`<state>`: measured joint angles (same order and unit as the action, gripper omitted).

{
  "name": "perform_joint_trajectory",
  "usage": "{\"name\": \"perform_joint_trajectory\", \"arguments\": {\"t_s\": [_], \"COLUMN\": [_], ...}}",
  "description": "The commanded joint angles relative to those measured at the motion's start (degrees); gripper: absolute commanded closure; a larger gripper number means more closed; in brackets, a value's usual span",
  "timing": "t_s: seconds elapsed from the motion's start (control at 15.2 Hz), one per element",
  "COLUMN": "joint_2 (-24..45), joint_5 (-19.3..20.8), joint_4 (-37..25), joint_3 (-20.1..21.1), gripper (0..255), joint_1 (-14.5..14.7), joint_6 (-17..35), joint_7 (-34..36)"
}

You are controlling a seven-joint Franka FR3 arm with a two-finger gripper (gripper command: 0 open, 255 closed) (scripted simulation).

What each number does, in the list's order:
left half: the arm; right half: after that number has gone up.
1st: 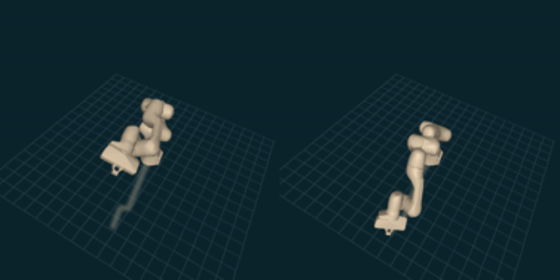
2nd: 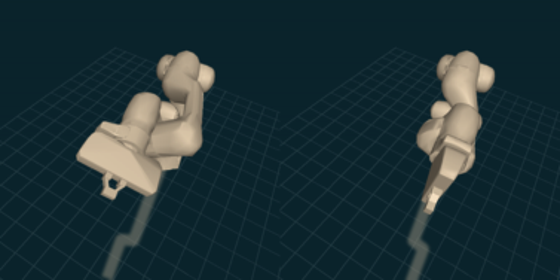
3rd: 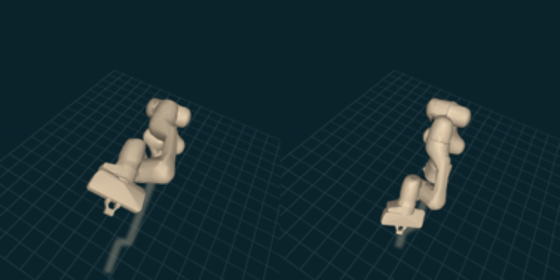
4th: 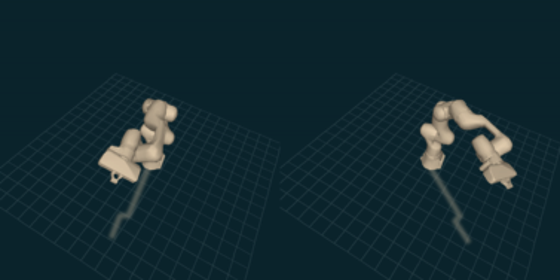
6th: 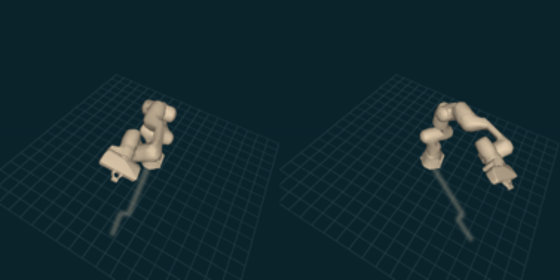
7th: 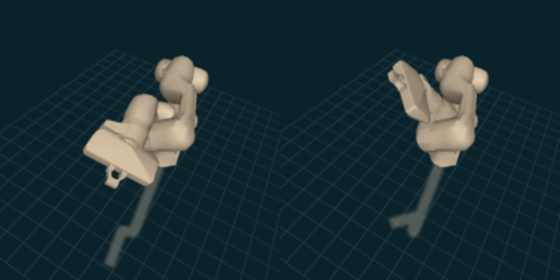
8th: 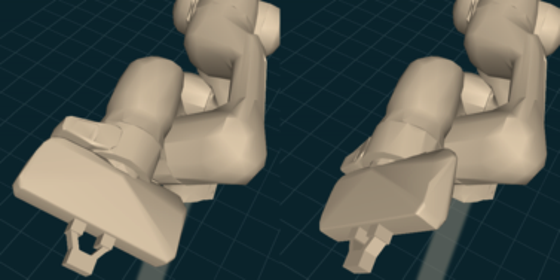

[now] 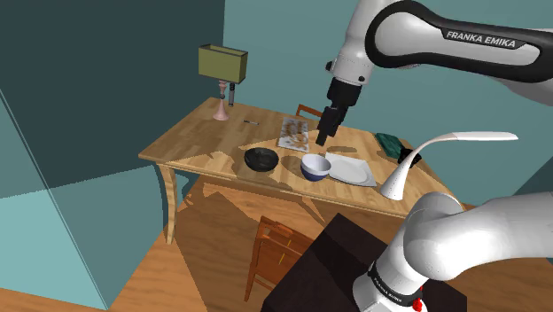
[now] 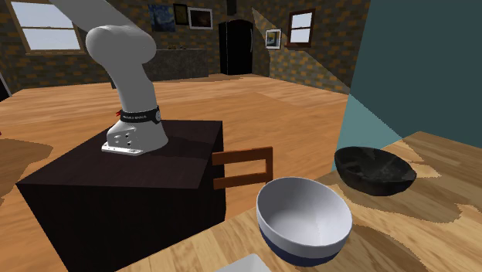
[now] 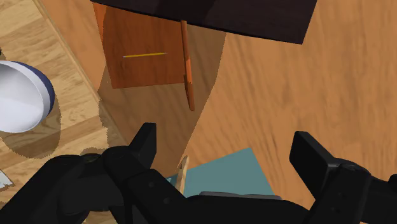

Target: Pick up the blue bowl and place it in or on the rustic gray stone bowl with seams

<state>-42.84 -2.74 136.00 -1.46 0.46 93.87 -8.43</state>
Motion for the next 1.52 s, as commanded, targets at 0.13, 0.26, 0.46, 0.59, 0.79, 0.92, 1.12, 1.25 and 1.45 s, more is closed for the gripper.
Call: {"name": "perform_joint_trajectory", "arguments": {"t_s": [0.13,0.26,0.46,0.59,0.79,0.92,1.12,1.25,1.45], "joint_2": [1.1,2.6,5.3,7.5,11.5,14.5,19.5,23.1,29.0], "joint_5": [1.4,2.9,5.0,6.3,8.2,9.3,10.7,11.4,11.8], "joint_4": [2.0,3.7,5.7,6.7,7.7,7.9,7.7,7.2,5.8], "joint_3": [-1.4,-2.8,-5.0,-6.5,-8.8,-10.2,-12.5,-13.9,-16.0], "gripper": [0,0,0,0,0,0,0,0,0], "joint_1": [-0.6,-1.3,-2.3,-3.0,-4.0,-4.6,-5.4,-5.9,-6.6], "joint_6": [2.7,5.5,9.9,12.9,17.6,20.7,25.4,28.5,33.0], "joint_7": [-2.1,-4.1,-7.1,-9.1,-11.9,-13.8,-16.6,-18.5,-21.5]}}
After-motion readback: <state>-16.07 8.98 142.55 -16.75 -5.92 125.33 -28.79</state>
